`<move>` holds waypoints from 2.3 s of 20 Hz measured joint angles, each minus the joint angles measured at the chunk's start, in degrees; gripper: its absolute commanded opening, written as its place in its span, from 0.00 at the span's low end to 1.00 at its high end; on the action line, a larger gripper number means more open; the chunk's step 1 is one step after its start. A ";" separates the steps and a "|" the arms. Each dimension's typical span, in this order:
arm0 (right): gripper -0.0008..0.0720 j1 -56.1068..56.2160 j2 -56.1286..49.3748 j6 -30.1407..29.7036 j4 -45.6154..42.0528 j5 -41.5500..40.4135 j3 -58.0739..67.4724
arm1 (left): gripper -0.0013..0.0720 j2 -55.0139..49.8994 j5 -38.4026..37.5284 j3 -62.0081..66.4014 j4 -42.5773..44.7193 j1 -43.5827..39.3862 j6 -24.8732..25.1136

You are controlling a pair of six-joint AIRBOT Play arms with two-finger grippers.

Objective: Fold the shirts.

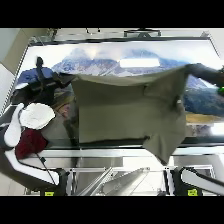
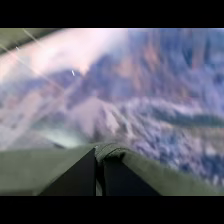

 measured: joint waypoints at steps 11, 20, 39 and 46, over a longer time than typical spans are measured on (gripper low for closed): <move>0.05 0.46 -25.40 -1.60 10.54 -0.74 15.80 | 0.04 -20.85 2.32 25.83 7.65 -0.52 -9.07; 0.05 -4.87 -27.28 5.01 -1.03 10.60 19.76 | 0.04 -22.64 -1.79 35.78 30.12 -4.11 -19.21; 0.46 -9.03 -28.59 9.55 -11.47 17.84 19.12 | 0.42 -21.24 -9.88 40.72 46.88 -4.17 -30.62; 0.46 -18.27 -13.64 16.44 -23.43 28.72 14.25 | 0.42 -4.09 -13.29 18.23 58.03 -0.59 -35.54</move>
